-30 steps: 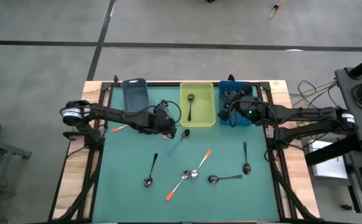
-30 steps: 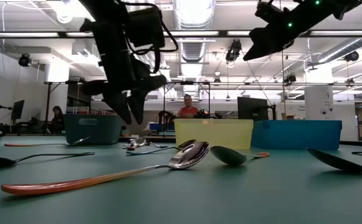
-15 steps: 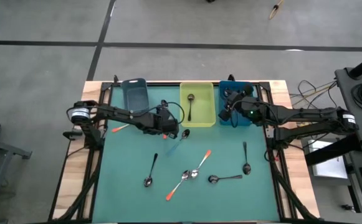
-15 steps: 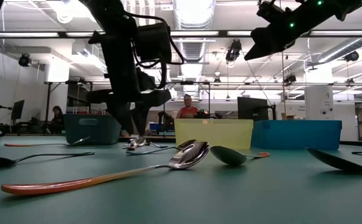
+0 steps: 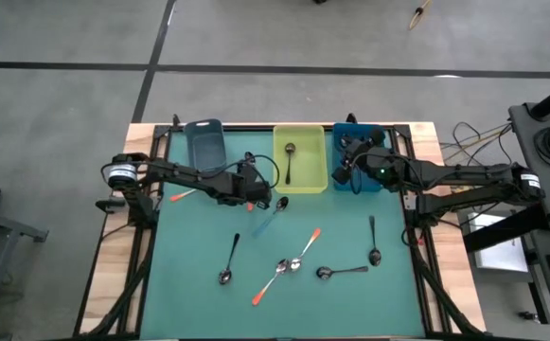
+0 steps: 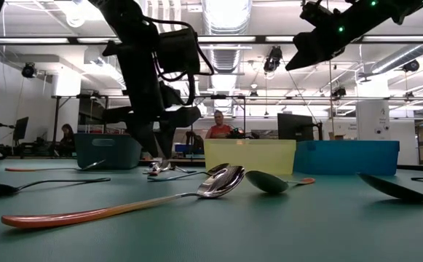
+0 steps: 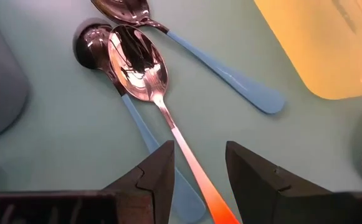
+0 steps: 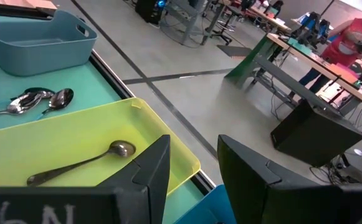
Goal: Sort silverware by color (type)
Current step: Put the orange spoon into the green bin
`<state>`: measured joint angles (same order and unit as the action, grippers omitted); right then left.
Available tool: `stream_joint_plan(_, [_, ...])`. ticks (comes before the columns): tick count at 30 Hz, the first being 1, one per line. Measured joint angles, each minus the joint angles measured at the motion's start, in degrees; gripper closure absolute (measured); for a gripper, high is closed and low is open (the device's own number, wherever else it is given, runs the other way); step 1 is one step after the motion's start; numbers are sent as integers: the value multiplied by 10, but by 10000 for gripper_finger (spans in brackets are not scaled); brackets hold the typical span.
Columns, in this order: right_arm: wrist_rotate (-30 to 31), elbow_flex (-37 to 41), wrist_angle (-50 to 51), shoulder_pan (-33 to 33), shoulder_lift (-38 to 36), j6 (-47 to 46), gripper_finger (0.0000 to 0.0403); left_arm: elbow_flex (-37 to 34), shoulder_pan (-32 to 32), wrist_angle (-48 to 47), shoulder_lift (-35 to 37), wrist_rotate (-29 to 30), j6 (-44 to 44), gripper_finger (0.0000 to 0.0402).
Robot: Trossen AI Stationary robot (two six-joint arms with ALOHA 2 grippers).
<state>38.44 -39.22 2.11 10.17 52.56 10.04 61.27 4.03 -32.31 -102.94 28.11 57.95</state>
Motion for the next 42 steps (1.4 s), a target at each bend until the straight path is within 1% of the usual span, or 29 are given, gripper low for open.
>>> stream_joint_plan(5, [0, 0, 0, 0, 0, 0, 278, 0, 0, 3, 0, 14, -4, 277])
stream_joint_plan(27, [0, 0, 0, 0, 0, 0, 278, -12, 0, 23, 0, 29, -4, 277])
stream_joint_plan(36, [0, 0, 0, 0, 0, 0, 278, -39, 0, 49, 0, 29, 9, 277])
stream_joint_plan(42, [0, 0, 0, 0, 0, 1, 278, -42, 0, 55, 0, 29, 11, 277])
